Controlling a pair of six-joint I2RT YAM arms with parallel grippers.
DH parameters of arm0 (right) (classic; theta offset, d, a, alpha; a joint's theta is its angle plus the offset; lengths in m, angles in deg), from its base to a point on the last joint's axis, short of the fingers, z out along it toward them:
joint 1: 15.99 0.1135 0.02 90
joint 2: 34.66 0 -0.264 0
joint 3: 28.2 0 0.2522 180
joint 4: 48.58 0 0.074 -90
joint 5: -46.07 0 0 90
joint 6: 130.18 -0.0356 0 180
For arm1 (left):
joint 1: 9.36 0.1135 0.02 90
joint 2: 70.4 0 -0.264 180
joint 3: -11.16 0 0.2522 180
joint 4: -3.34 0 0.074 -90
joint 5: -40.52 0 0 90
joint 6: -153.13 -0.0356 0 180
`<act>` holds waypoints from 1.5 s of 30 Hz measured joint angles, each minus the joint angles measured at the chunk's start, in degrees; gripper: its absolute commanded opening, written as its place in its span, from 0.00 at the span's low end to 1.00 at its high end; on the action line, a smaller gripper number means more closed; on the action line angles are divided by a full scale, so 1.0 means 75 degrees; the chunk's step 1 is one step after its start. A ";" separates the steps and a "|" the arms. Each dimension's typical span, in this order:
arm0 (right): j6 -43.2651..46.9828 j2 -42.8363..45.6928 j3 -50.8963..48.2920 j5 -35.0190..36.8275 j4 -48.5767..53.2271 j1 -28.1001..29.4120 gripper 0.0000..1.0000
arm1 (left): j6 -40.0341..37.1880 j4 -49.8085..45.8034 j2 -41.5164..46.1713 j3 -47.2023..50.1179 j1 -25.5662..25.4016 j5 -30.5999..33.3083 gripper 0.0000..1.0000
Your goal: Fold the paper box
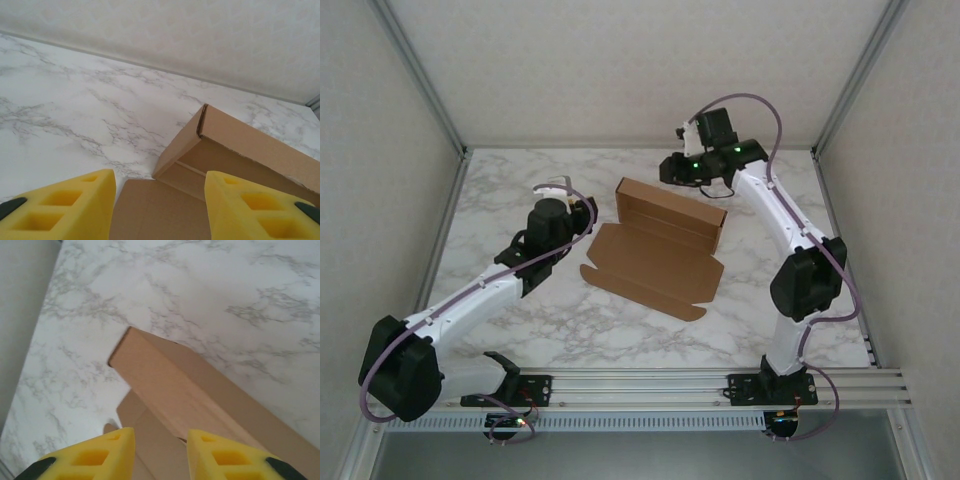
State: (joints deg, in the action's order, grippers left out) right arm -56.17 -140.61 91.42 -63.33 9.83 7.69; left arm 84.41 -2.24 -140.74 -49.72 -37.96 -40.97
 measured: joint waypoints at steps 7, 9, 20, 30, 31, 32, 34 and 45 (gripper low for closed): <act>0.0050 0.0041 -0.1064 -0.0038 0.0058 -0.0122 0.30 | -0.0067 -0.0358 0.0236 -0.0119 0.0000 -0.0058 0.51; 0.0047 0.0041 -0.1090 -0.0044 0.0058 -0.0143 0.30 | -0.0096 -0.0393 0.0423 -0.0117 0.0000 -0.0052 0.51; -0.0070 -0.0731 -0.0586 -0.0632 -0.0259 -0.1113 0.30 | -0.0210 -0.0242 0.0816 0.0195 0.0000 -0.0050 0.50; -0.0501 -0.1906 -0.0009 -0.1137 -0.0600 -0.2133 0.32 | -0.0233 -0.0070 0.0965 0.0268 0.0029 0.0050 0.51; -0.0560 -0.2090 -0.0006 -0.1172 -0.0612 -0.2235 0.32 | -0.0233 -0.0061 0.1046 0.0286 0.0044 0.0082 0.51; -0.0615 -0.2259 -0.0009 -0.1174 -0.0603 -0.2320 0.32 | -0.0233 -0.0050 0.1131 0.0297 0.0050 0.0117 0.51; -0.0711 -0.2524 -0.0143 -0.1172 -0.0688 -0.2445 0.32 | -0.0233 -0.0032 0.1411 0.0300 0.0052 0.0189 0.52; -0.2229 -0.0055 -0.5391 -0.1061 -0.2955 -0.1326 0.50 | -0.0192 0.0085 0.2130 0.0300 0.0079 0.0239 0.52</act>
State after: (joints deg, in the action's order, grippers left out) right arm -72.89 -141.03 50.99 -71.29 -12.34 -2.25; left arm 82.97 -1.60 -124.77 -47.46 -37.37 -39.17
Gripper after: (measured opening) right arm 0.454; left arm 0.519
